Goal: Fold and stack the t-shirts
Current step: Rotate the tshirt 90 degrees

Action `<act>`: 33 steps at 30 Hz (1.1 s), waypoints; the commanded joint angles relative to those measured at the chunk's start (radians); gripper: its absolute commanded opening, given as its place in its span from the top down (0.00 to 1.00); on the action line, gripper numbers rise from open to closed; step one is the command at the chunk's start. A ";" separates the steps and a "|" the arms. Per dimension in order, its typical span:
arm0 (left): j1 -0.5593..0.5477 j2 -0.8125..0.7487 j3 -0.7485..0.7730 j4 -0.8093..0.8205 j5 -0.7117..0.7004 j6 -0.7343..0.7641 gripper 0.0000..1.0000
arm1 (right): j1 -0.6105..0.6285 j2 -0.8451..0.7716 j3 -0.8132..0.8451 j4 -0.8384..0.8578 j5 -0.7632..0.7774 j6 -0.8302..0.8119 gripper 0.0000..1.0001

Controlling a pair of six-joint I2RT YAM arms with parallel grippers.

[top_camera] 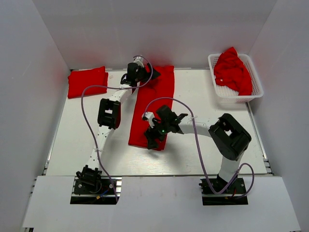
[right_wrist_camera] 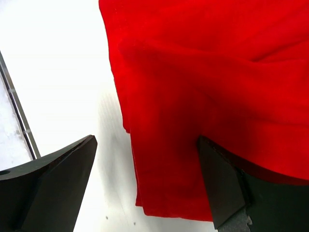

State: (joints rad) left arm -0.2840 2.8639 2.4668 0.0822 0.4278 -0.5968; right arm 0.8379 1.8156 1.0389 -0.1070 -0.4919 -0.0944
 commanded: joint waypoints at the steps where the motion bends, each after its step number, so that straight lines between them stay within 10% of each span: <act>1: 0.000 0.009 -0.045 -0.098 -0.034 -0.020 0.00 | 0.012 -0.015 -0.005 -0.197 0.036 -0.016 0.10; 21: 0.029 -0.621 -0.278 -0.450 -0.038 0.239 0.00 | 0.013 -0.441 -0.122 -0.244 0.320 0.010 0.11; 33: 0.010 -1.468 -1.498 -0.467 -0.188 0.098 0.00 | 0.039 -0.354 -0.135 -0.108 0.296 -0.042 0.14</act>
State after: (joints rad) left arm -0.2604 1.5017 1.0840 -0.3534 0.2699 -0.4435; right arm 0.8639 1.4269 0.8944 -0.2878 -0.1665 -0.1104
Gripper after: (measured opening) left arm 0.998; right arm 0.860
